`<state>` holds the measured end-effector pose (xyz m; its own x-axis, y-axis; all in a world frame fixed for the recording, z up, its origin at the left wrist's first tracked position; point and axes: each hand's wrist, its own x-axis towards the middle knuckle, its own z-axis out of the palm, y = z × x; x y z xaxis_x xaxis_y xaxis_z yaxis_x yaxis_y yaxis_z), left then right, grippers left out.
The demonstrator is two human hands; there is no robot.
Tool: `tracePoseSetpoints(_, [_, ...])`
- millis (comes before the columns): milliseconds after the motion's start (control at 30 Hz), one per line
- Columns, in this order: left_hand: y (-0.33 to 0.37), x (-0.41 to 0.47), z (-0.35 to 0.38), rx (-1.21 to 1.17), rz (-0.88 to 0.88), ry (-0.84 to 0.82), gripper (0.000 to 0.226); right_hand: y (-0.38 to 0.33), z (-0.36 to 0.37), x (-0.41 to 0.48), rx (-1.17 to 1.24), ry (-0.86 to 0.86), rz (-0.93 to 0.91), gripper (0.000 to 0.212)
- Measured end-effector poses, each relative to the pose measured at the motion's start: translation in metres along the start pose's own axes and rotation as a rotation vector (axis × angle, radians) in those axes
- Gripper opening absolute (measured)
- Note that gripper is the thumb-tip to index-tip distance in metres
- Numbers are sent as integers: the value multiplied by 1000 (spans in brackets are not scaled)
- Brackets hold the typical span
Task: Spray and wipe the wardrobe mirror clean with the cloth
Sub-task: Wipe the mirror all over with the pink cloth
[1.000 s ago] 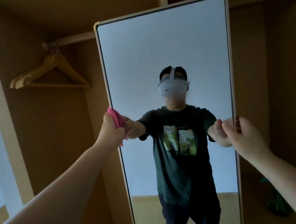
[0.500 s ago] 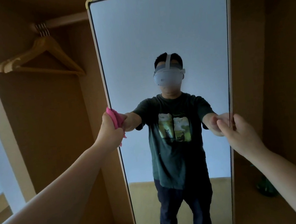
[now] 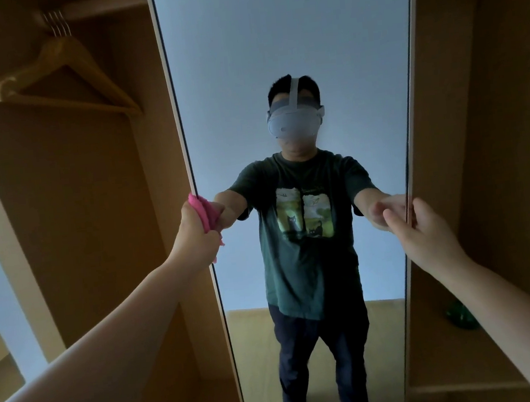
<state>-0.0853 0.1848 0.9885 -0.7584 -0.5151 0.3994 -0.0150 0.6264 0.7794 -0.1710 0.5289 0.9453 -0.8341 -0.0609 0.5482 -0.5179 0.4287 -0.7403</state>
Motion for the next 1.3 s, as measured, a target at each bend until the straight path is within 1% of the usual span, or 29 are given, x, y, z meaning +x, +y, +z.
tracePoseSetpoints(200, [-15,-4,3,-14,-8,-42,80,5,2,-6,-2,2,23,38])
tracePoseSetpoints(333, [-26,-9,9,-37,-14,-55,83,8,3,-11,15,-27,34,42])
tracePoseSetpoints(533, [-38,-18,15,-67,-46,-96,84,17,5,-19,-3,-50,57,38])
tracePoseSetpoints(667, [-45,-25,18,-37,-17,-107,80,26,6,-26,-16,-33,70,33])
tracePoseSetpoints(833, [-53,-33,21,-65,0,-131,76,41,9,-36,-31,-47,88,30])
tracePoseSetpoints(967, [-58,-39,24,-72,5,-134,68,49,13,-44,-25,-54,86,27])
tracePoseSetpoints(1067, [-61,-44,26,-82,-5,-147,70,53,16,-48,-28,-54,83,24])
tracePoseSetpoints(1200, [-66,-50,29,-63,14,-137,53,58,18,-52,-19,-74,91,28])
tracePoseSetpoints(1300, [-72,-54,34,-63,45,-129,48,64,18,-56,-33,-85,97,27])
